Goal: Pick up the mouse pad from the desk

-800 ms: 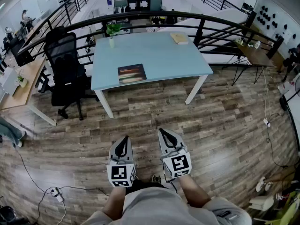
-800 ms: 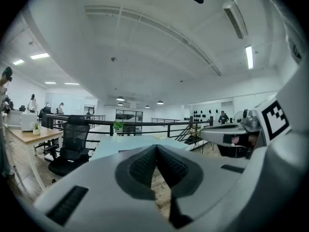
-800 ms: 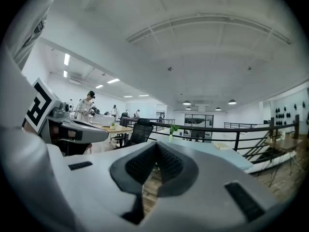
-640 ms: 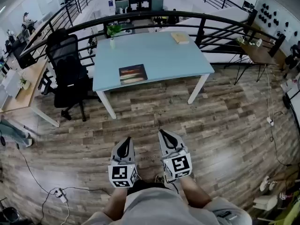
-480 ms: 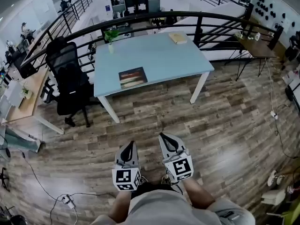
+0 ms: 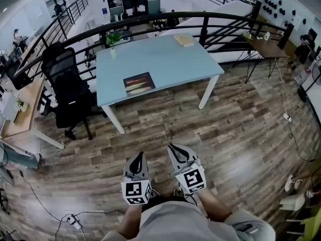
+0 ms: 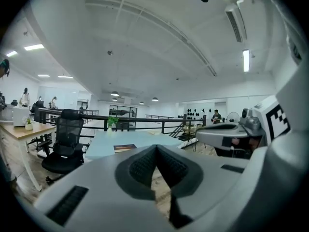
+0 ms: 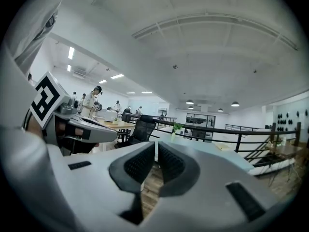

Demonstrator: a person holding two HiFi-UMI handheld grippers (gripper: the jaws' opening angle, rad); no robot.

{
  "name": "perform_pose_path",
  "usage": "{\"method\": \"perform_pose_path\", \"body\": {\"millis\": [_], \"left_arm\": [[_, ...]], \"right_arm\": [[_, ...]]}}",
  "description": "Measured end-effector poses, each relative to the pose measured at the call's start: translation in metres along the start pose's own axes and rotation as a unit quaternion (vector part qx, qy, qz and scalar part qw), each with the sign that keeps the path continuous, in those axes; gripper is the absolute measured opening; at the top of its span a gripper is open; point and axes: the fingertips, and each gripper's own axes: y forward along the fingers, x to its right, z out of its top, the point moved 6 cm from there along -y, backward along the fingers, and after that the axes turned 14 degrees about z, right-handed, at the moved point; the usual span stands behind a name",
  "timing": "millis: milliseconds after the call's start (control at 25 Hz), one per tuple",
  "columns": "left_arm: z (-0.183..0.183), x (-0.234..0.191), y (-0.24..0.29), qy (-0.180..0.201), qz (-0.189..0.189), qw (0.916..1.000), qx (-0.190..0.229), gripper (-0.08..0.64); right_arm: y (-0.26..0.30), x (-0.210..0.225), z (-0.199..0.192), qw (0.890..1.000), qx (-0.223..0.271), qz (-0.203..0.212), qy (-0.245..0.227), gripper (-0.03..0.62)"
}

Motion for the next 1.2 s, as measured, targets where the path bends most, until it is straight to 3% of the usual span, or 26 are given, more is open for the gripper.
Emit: {"method": "perform_pose_path", "body": {"millis": [280,640,880,1200], "left_arm": [[0.004,-0.061,0.000,0.007,0.006,0.9997,0.021,0.012],[-0.020,-0.098,0.009,-0.006,0.017,0.9998,-0.011,0.012],[-0.014,-0.110,0.050,0.004,0.019,0.9997,-0.012,0.012],[-0.002,-0.116,0.128,0.014,0.028,0.9990,-0.031,0.012]], "right_arm": [[0.043,-0.028,0.010,1.000,-0.019,0.001,-0.013,0.029],[0.079,-0.030,0.006,0.999,-0.025,-0.003,-0.021,0.028],[0.112,0.000,0.004,1.000,-0.021,0.000,-0.018,0.028],[0.162,0.074,-0.004,1.000,0.003,-0.002,0.011,0.028]]}}
